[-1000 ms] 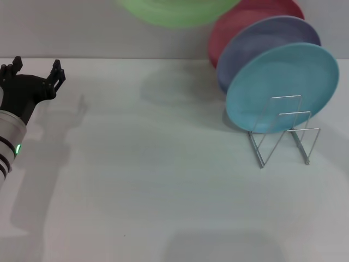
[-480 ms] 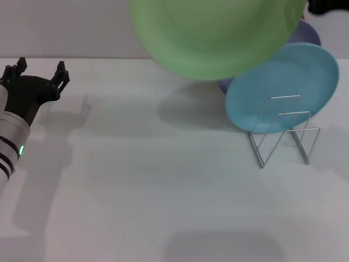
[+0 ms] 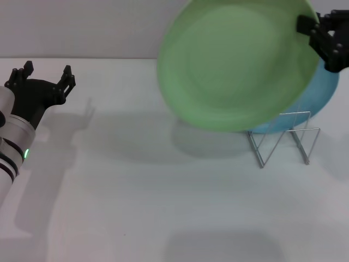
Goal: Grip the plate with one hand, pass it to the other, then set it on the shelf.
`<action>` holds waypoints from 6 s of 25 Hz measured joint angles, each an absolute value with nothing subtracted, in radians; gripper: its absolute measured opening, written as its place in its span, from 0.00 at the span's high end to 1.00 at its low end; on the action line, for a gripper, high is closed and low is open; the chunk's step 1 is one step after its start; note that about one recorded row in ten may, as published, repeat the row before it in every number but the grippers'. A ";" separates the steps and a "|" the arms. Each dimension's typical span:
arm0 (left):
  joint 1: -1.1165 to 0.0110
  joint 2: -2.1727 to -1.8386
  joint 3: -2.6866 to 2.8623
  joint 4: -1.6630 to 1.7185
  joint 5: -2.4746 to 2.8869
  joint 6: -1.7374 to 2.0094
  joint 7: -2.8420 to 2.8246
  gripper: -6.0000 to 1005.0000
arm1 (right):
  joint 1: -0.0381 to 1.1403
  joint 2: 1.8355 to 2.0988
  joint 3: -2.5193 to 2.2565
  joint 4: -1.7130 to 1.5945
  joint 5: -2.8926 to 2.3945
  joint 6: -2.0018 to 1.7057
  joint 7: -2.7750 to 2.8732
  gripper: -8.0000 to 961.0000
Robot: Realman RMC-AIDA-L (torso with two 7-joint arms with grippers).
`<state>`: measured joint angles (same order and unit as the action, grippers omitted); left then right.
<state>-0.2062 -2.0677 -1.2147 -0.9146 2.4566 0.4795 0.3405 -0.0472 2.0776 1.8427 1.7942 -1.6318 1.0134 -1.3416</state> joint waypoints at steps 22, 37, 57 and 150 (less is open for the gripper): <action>-0.201 -2.068 -1.182 -0.894 2.456 0.535 0.340 0.18 | 0.041 2.074 2.274 1.586 -1.558 1.428 -1.518 0.95; -0.210 -2.069 -1.169 -0.879 2.462 0.538 0.314 0.18 | 0.098 2.073 2.297 1.602 -1.662 1.439 -1.679 0.95; -0.262 -2.072 -1.149 -0.812 2.456 0.539 0.277 0.18 | 0.132 2.076 2.307 1.679 -1.724 1.431 -1.832 0.95; -0.261 -2.069 -1.023 -0.736 2.460 0.820 0.264 0.18 | 0.073 2.080 2.326 1.063 -0.866 1.396 -2.251 0.18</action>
